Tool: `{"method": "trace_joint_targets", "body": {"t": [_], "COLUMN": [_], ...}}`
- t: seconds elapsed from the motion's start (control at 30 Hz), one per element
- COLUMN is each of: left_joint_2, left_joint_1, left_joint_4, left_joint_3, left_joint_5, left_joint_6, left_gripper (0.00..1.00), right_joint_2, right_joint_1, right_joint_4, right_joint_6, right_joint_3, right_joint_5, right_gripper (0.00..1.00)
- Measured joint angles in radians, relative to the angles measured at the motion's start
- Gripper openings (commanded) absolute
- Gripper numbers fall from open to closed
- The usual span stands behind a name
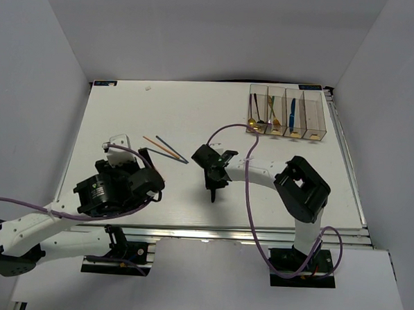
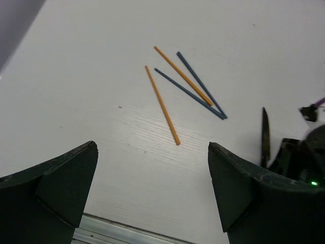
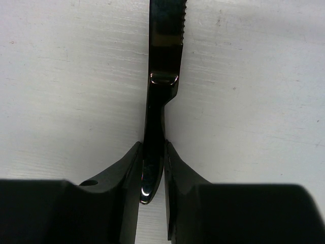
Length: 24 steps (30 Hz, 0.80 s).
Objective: Sort the eating utensils into containers
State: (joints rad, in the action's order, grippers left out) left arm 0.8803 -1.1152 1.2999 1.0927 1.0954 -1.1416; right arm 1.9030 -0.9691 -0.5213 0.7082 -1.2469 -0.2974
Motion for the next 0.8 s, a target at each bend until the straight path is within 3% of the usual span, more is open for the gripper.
{"method": "trace_joint_targets", "body": {"t": [0.17, 0.47, 0.8], "left_joint_2": [-0.071, -0.264, -0.226], "left_joint_1": [0.000, 0.000, 0.000], "left_joint_4": [-0.001, -0.009, -0.023], "left_joint_3": [-0.089, -0.106, -0.117], "left_joint_5": [0.079, 0.121, 0.121], "left_joint_6": [0.018, 0.014, 0.020], "left_gripper": [0.98, 0.98, 0.98], "right_joint_2": [0.005, -0.001, -0.045], "right_joint_1": [-0.006, -0.017, -0.024], "right_joint_4": [-0.015, -0.040, -0.127], "right_joint_6": [-0.005, -0.008, -0.013], "right_joint_3": [-0.013, -0.015, 0.025], "right_joint_5": [-0.009, -0.010, -0.011], "right_gripper": [0.00, 0.00, 0.00]}}
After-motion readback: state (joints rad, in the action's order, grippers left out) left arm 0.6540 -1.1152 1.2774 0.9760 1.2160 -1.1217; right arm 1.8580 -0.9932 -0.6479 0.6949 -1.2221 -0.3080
